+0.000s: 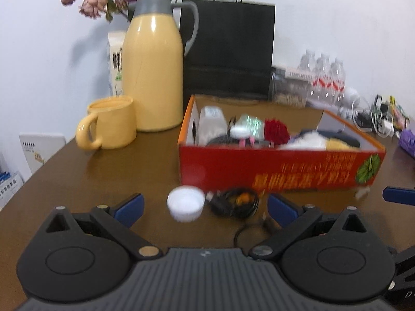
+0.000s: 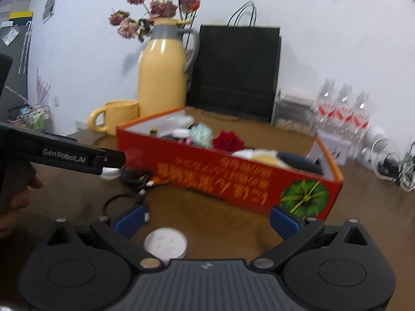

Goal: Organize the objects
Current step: 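Move back to the table and grasp the white round puck with right gripper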

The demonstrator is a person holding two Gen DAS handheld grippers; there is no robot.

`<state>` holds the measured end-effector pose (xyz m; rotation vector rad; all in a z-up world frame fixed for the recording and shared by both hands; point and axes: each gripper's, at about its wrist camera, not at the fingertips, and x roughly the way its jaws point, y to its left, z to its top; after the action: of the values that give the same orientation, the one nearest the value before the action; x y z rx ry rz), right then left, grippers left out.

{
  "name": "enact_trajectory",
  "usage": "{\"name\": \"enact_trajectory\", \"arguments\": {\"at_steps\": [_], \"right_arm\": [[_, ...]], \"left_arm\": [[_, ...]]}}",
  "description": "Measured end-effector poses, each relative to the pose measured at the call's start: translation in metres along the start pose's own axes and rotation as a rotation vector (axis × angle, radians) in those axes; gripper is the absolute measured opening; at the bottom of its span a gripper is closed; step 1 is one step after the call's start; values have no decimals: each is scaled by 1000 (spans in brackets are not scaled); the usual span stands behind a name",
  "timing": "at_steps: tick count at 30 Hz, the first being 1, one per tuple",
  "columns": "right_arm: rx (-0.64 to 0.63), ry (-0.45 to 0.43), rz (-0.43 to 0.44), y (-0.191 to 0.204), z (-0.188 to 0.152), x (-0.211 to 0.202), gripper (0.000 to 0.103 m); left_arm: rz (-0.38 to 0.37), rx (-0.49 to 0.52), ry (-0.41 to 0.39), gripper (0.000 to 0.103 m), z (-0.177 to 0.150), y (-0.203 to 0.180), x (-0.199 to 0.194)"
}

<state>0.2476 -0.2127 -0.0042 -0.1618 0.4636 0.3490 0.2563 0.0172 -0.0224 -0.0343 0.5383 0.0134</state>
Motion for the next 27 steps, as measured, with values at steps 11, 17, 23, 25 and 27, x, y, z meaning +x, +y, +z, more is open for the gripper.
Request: {"name": "enact_trajectory", "arguments": {"at_steps": [11, 17, 23, 25, 27], "right_arm": [[81, 138, 76, 6, -9, 11, 91], [92, 154, 93, 12, -7, 18, 78], [88, 157, 59, 17, -5, 23, 39], [92, 151, 51, 17, -4, 22, 38], [97, 133, 39, 15, -4, 20, 38]], "left_arm": [[-1, -12, 117, 103, -12, 10, 7], [0, -11, 131, 103, -12, 10, 9], [1, -11, 131, 103, -12, 10, 9], [1, -12, 132, 103, -11, 10, 9], [1, -13, 132, 103, -11, 10, 8]]}}
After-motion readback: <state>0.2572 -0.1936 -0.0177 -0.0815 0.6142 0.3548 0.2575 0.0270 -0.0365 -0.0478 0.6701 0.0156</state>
